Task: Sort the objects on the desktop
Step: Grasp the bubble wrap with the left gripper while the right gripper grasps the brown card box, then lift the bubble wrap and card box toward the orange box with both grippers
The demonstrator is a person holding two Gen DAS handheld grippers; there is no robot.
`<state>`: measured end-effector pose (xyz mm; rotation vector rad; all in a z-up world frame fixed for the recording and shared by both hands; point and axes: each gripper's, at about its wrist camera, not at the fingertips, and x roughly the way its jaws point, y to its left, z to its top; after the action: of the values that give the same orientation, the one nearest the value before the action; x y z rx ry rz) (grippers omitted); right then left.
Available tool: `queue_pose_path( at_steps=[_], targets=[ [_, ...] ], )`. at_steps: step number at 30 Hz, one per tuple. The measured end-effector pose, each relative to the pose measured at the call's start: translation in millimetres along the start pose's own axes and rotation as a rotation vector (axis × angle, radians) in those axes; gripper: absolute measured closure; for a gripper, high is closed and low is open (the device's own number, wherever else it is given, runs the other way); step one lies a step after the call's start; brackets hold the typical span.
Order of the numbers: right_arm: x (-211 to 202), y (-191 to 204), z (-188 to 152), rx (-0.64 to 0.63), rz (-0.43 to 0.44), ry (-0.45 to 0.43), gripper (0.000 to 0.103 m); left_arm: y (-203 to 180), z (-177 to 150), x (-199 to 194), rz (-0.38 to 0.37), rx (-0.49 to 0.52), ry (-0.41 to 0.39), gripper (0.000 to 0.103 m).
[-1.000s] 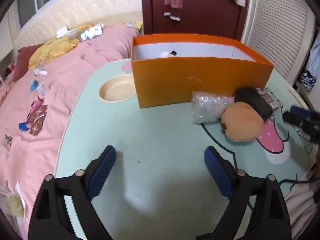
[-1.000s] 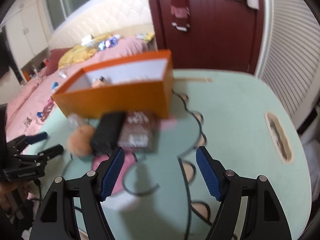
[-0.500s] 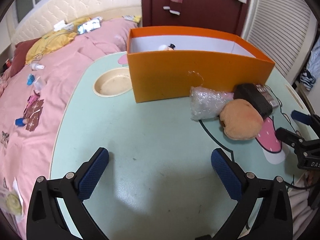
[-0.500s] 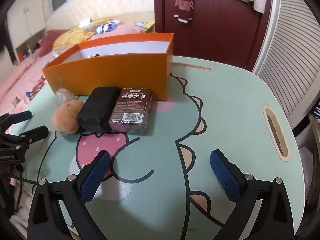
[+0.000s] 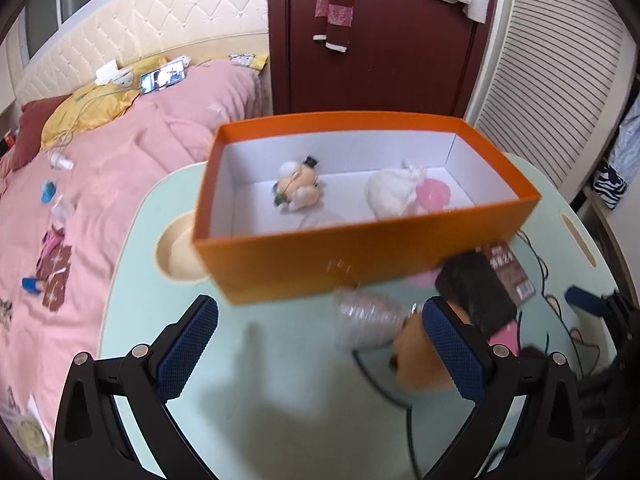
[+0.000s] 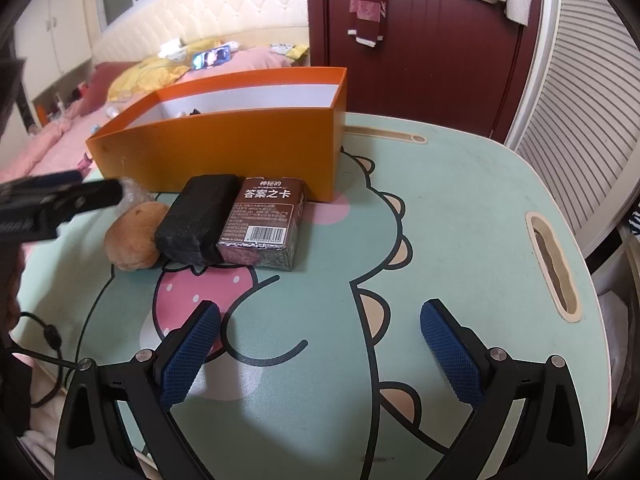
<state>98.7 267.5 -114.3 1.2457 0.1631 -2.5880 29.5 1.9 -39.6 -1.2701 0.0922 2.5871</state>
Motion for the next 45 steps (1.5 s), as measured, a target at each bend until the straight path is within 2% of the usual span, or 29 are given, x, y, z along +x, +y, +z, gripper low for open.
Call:
queue_pose_path(
  at_steps=[1, 3, 4, 8, 9, 13, 15, 19, 25, 32, 35, 37, 39, 41, 42, 43, 45],
  targets=[
    [-1, 1, 0, 0.0, 0.0, 0.0, 0.002, -1, 2, 3, -0.009, 0.001, 0.001, 0.005],
    [-1, 1, 0, 0.0, 0.0, 0.0, 0.002, -2, 0, 10, -0.043, -0.002, 0.021, 0.033],
    [-1, 2, 0, 0.0, 0.0, 0.0, 0.002, 1, -3, 13, -0.06, -0.012, 0.033, 0.067],
    [-2, 4, 0, 0.0, -0.001, -0.001, 0.002, 14, -13, 7, -0.097, -0.054, 0.056, 0.065],
    [-2, 4, 0, 0.001, -0.002, -0.001, 0.002, 17, -15, 2, -0.091, -0.057, 0.048, 0.065],
    [-2, 4, 0, 0.002, -0.002, -0.002, 0.002, 30, -37, -14, 0.017, -0.03, 0.043, 0.065],
    [-3, 3, 1, 0.001, -0.002, 0.001, 0.002, 32, -48, -19, 0.042, -0.019, 0.011, 0.065],
    [-4, 2, 2, 0.009, 0.004, -0.002, 0.003, 29, -49, -24, 0.061, -0.028, 0.01, 0.065],
    [-18, -12, 14, 0.116, 0.045, -0.082, 0.006, 26, -46, -20, 0.061, -0.025, -0.002, 0.065],
    [7, 0, 48, 0.062, -0.024, -0.043, 0.013, 32, -48, -15, 0.059, -0.028, -0.003, 0.064],
    [18, 7, 54, 0.054, 0.012, -0.009, 0.016, 32, -48, -15, 0.06, -0.029, -0.003, 0.064],
    [22, 18, 51, 0.002, -0.002, 0.009, 0.016, 31, -48, -14, 0.059, -0.029, -0.005, 0.064],
    [30, 25, 46, -0.046, -0.038, 0.032, 0.022, 30, -49, -14, 0.059, -0.027, -0.006, 0.064],
    [29, 21, 46, -0.017, -0.019, 0.001, 0.034, 30, -49, -14, 0.059, -0.025, -0.007, 0.064],
    [27, 20, 48, -0.017, -0.021, -0.006, 0.058, 30, -49, -15, 0.059, -0.027, -0.006, 0.064],
    [25, 19, 49, -0.018, -0.023, -0.011, 0.062, 30, -49, -15, 0.059, -0.026, -0.007, 0.065],
    [23, 18, 48, -0.022, -0.014, -0.017, 0.064, 30, -49, -15, 0.059, -0.026, -0.008, 0.064]
  ],
)
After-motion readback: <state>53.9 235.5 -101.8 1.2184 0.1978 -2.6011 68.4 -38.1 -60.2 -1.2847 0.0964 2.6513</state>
